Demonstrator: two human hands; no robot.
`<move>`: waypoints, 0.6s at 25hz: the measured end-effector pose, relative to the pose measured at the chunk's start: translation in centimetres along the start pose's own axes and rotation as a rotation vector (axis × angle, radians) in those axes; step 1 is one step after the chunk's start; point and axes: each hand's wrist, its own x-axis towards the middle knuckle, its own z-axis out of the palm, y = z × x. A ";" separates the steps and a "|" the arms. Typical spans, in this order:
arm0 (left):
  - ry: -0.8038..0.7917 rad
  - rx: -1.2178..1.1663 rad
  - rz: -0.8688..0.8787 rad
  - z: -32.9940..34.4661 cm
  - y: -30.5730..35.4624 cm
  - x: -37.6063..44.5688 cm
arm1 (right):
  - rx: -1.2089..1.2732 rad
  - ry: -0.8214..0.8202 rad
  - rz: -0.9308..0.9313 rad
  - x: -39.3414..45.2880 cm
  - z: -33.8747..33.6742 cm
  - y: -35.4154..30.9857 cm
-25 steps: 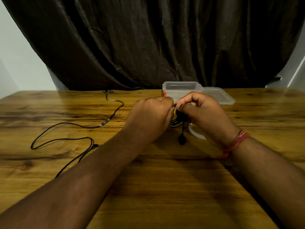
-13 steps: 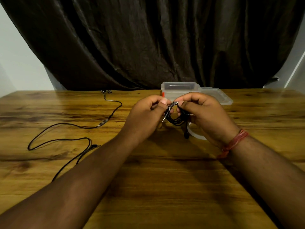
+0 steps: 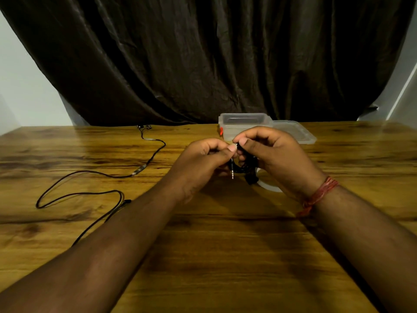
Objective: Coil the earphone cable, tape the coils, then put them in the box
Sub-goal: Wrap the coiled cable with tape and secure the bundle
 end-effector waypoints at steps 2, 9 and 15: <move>0.039 -0.095 -0.009 -0.1 0.0 0.1 | 0.056 -0.045 0.030 0.0 0.2 0.0; 0.075 -0.146 -0.032 -0.5 -0.2 0.4 | 0.160 0.056 0.026 0.3 -0.3 0.0; 0.096 0.025 0.068 -0.7 -0.3 0.5 | -0.137 0.007 -0.048 0.1 -0.1 -0.1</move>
